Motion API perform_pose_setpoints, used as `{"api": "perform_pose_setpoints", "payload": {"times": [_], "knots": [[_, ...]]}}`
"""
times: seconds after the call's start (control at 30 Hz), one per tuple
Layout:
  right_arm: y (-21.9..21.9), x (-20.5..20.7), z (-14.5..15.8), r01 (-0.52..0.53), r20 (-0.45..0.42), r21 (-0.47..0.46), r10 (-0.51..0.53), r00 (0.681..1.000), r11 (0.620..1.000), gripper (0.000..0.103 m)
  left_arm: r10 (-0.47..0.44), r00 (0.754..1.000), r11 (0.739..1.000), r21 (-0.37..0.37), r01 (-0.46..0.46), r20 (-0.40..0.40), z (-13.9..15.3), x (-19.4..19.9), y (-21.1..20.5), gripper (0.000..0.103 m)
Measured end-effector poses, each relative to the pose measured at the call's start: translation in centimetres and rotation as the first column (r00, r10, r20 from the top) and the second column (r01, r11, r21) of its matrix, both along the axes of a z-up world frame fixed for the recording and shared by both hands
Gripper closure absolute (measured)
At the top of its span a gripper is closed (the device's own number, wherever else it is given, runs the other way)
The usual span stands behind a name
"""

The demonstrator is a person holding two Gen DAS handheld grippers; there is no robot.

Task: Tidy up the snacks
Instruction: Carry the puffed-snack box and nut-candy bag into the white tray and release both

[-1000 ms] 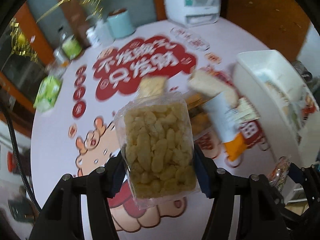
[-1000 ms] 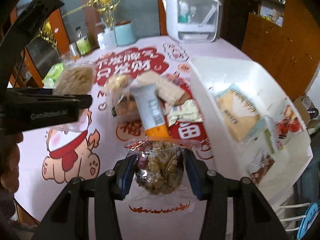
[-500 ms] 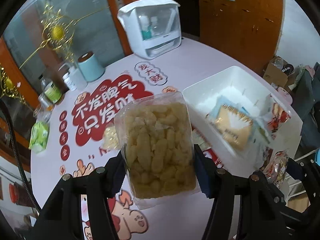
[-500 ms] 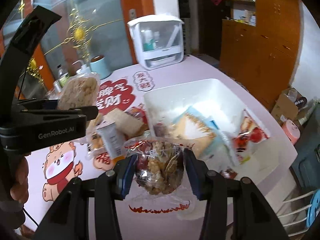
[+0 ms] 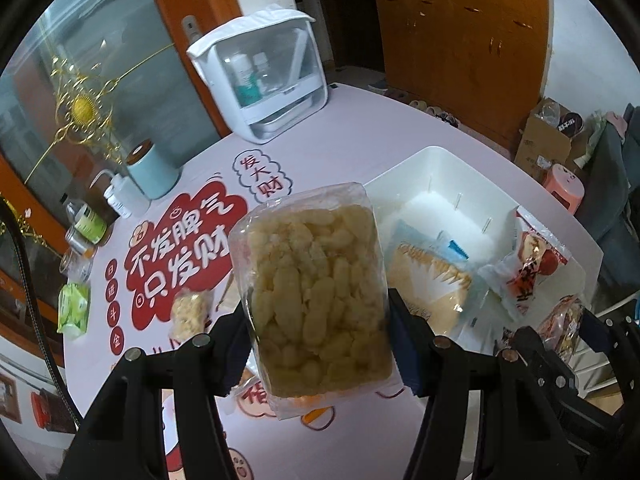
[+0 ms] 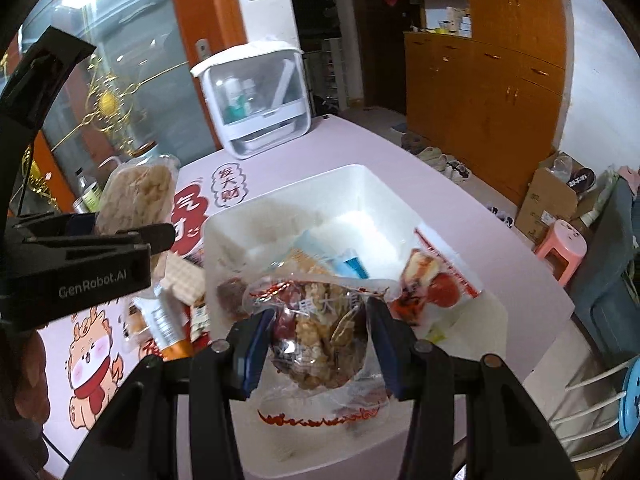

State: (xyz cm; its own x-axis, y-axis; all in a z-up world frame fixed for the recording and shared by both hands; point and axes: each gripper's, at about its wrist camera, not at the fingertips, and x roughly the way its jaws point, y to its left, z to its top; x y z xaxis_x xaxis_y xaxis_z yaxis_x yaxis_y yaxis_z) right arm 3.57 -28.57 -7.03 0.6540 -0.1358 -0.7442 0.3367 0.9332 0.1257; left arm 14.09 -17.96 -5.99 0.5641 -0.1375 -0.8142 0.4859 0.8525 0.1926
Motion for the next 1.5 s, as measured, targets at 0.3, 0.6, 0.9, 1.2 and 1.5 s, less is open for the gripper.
{"api": "perform_pose_setpoints", "payload": {"times": [0.3,0.6,0.9,1.2,1.5], "knots": [[-3.1,1.3,0.0,0.009,0.01,-0.013,-0.009,1.0,1.0,0.055,-0.007,1.0,1.0,0.023,0.007,-0.001,-0.5,1.0,-4.0,0.043],[-4.5,2.8,-1.8,-0.01,-0.042,-0.01,0.009,0.999,1.0,0.055,0.033,0.999,0.998,0.047,-0.032,-0.036,-2.3,2.6,-5.8,0.043],[-4.9,3.9,-3.6,-0.044,-0.102,0.01,0.044,0.994,0.999,0.051,0.055,0.996,0.996,0.073,-0.05,-0.063,-4.0,3.7,-6.5,0.043],[-4.4,3.8,-3.1,-0.074,-0.065,-0.009,0.073,0.995,0.997,0.028,0.046,0.998,0.998,0.048,-0.044,-0.04,-3.3,3.7,-6.5,0.011],[-3.4,3.5,-2.7,-0.09,-0.057,0.0,0.09,0.994,0.996,0.028,0.064,0.997,0.997,0.04,-0.062,-0.045,-2.7,3.4,-5.7,0.011]]}}
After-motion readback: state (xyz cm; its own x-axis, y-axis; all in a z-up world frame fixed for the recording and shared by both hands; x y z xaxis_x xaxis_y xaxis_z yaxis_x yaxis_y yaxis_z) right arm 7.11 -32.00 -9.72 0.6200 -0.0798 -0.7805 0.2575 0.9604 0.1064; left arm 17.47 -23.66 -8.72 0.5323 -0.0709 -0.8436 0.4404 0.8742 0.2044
